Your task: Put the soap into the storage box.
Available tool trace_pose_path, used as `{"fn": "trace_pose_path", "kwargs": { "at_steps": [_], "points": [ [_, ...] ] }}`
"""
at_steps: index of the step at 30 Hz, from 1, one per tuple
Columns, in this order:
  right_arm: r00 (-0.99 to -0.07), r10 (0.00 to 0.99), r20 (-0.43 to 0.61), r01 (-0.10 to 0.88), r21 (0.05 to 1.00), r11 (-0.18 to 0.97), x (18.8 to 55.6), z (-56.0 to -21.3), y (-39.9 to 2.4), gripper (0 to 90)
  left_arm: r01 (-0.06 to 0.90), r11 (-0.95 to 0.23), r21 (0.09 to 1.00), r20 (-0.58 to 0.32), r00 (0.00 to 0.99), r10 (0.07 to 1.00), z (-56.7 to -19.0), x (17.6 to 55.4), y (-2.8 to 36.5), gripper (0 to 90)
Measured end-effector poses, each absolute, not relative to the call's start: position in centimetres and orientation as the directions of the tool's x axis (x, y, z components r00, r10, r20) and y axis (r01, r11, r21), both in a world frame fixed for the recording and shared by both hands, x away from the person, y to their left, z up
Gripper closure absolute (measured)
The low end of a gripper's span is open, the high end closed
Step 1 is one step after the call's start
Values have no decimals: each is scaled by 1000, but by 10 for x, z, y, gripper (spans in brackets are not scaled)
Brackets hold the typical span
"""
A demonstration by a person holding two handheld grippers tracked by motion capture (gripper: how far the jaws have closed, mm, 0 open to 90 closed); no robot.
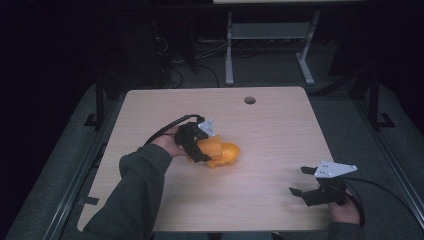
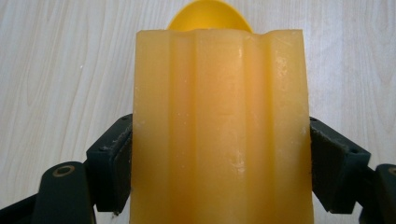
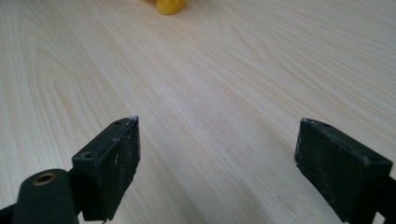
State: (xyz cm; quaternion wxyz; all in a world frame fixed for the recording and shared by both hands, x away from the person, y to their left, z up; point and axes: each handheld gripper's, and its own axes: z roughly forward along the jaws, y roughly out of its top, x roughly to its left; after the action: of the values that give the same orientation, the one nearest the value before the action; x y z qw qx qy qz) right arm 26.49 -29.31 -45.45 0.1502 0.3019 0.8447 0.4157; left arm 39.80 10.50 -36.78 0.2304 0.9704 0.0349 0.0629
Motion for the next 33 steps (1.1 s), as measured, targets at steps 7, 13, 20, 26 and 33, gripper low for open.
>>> {"fn": "trace_pose_path", "kwargs": {
  "at_steps": [7, 13, 20, 26, 33],
  "points": [
    [-772, 635, -2, 385, 794, 471, 265, -455, -293, 137, 21, -894, 447, 105, 992, 76, -369, 400, 95, 208],
    [-772, 635, 1, 388, 792, 471, 265, -455, -293, 137, 19, -892, 452, 94, 993, 69, -370, 403, 89, 208],
    [-768, 640, 9, 396, 792, 465, 264, -455, -293, 137, 4, -893, 449, 94, 994, 51, -371, 406, 79, 208],
    [-769, 639, 7, 393, 793, 465, 264, -455, -294, 137, -4, -897, 442, 81, 996, 35, -374, 409, 71, 208],
    [-770, 638, 8, 397, 790, 468, 263, -454, -293, 137, -12, -902, 432, 74, 997, 22, -381, 411, 64, 208]
  ]
}}
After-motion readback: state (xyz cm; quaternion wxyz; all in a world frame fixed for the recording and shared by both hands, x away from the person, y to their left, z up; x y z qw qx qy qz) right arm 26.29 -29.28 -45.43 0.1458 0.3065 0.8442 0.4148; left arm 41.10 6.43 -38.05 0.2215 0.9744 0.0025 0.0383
